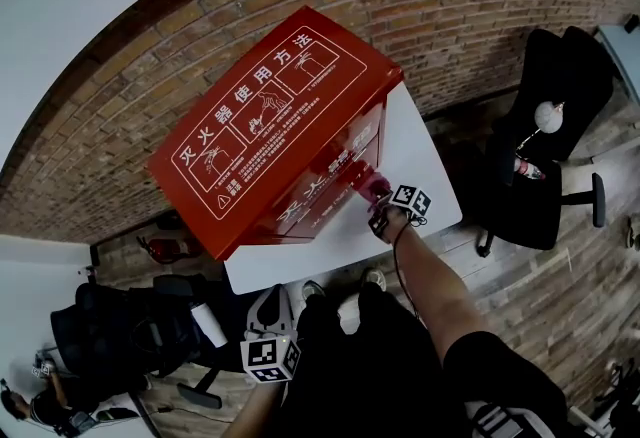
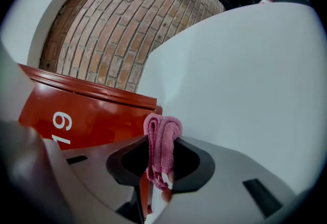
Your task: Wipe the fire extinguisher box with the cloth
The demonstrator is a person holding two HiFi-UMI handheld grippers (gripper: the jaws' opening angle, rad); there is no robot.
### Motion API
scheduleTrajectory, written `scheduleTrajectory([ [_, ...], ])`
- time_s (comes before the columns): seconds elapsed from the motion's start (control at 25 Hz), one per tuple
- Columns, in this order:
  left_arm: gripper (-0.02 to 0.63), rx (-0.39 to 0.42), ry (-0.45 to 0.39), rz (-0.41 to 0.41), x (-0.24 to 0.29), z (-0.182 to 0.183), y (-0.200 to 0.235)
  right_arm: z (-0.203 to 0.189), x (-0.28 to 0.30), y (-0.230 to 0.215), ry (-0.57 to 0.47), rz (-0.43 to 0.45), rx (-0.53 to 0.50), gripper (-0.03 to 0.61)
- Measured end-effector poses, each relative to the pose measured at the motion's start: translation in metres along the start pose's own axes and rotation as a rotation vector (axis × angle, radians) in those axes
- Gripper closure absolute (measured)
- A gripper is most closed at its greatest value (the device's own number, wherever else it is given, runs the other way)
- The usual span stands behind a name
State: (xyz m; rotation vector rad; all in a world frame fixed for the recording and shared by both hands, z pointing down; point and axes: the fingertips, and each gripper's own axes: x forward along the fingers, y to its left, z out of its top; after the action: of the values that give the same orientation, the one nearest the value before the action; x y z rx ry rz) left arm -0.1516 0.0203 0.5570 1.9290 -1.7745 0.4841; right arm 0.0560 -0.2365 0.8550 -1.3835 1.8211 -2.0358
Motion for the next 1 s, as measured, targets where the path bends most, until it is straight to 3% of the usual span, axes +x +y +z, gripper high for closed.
scheduleTrajectory([
  [0.48,0.586,-0.002,0.006,-0.007,0.001,-0.001,0.0,-0.021,0.0,0.004,0.006,0.023,0.012,0.468],
  [1.0,0.586,0.02,-0.004,-0.035,0.008,0.004,-0.009,-0.021,-0.018,0.033,-0.013,0.125,0.052,0.468],
])
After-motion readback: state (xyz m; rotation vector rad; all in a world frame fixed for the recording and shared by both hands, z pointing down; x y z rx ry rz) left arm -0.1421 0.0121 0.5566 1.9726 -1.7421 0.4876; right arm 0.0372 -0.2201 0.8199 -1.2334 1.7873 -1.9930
